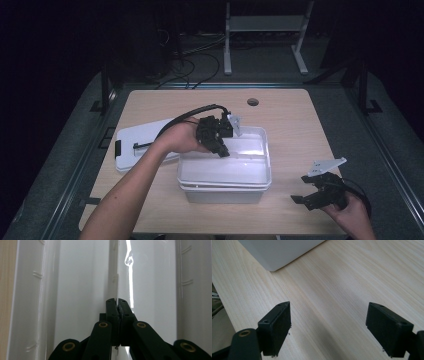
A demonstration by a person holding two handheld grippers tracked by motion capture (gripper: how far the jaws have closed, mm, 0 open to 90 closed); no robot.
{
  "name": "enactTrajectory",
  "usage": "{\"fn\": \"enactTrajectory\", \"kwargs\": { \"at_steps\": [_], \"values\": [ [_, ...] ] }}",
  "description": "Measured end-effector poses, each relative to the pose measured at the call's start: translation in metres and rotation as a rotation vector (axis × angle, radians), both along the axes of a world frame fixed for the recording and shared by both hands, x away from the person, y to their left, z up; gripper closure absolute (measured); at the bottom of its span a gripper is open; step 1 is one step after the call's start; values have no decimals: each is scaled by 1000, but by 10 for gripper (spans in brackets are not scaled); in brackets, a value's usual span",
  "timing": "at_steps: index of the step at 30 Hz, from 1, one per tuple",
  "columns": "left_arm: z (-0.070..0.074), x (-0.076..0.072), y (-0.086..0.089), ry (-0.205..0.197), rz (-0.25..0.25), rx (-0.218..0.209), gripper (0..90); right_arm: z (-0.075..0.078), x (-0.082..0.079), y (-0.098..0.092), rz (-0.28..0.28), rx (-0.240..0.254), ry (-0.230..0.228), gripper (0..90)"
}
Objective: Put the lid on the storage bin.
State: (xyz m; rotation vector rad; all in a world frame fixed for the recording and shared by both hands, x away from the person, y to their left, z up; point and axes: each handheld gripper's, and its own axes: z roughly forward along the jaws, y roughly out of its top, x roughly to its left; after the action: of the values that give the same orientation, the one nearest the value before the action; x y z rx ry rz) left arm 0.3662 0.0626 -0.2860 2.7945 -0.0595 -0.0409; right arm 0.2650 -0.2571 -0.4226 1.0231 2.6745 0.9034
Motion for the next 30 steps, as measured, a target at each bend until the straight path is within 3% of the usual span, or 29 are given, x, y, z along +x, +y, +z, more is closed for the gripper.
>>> {"fn": "enactTrajectory", "kwargs": {
  "at_steps": [22, 30],
  "values": [
    [-19, 6, -5, 8, 7, 52, 891, 0, -1, -1, 0, 0, -1, 197],
    [-11, 5, 3, -5, 11, 23, 806, 0, -1, 0, 0, -2, 0, 197]
  ]
}}
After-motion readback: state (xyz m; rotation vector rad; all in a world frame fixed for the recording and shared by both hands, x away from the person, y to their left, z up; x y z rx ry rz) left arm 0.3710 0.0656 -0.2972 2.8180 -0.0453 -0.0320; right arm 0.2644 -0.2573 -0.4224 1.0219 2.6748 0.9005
